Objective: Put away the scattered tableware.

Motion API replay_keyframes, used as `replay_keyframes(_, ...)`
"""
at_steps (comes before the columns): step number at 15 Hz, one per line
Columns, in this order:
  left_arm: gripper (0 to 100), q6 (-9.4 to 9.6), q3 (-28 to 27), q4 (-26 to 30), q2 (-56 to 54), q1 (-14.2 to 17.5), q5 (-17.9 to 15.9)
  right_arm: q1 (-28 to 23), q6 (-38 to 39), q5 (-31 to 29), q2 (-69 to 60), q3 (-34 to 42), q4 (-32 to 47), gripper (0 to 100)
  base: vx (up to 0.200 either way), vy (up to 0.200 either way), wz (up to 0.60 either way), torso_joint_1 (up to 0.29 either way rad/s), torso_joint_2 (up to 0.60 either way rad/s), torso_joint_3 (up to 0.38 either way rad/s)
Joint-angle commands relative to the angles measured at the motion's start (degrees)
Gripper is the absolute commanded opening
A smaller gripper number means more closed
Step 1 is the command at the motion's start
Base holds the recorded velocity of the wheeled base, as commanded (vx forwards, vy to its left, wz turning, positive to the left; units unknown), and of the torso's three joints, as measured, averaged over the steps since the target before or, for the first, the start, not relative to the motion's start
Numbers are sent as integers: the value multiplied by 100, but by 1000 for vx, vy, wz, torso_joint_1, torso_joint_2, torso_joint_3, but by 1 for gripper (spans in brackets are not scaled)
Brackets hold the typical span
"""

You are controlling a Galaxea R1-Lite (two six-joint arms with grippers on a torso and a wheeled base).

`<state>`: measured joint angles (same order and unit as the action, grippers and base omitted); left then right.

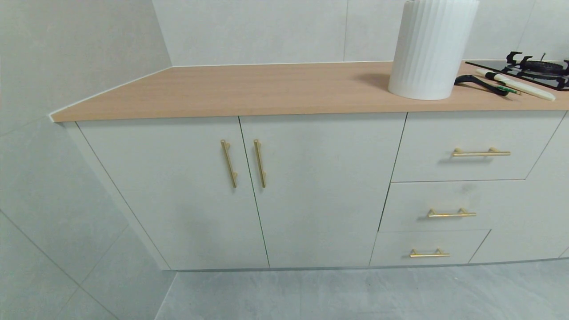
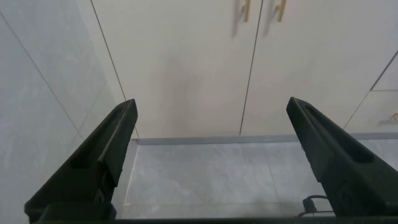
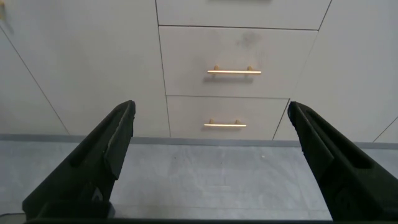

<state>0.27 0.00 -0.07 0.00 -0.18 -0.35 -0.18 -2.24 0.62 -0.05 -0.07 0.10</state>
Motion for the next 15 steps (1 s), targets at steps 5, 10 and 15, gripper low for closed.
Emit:
replay_keyframes(5, 100, -9, 0, -1, 9, 1, 0, 1, 5, 8, 14, -1, 8, 100, 0, -40, 0, 0, 0, 0)
replay_keyframes(10, 100, -36, 0, -1, 9, 1, 9, 1, 13, 8, 14, -1, 8, 100, 0, -200, 0, 2, 3, 2)
replay_keyframes(15, 100, -36, 0, -1, 9, 1, 9, 1, 22, 8, 14, -1, 8, 100, 0, -200, 0, 1, 3, 0)
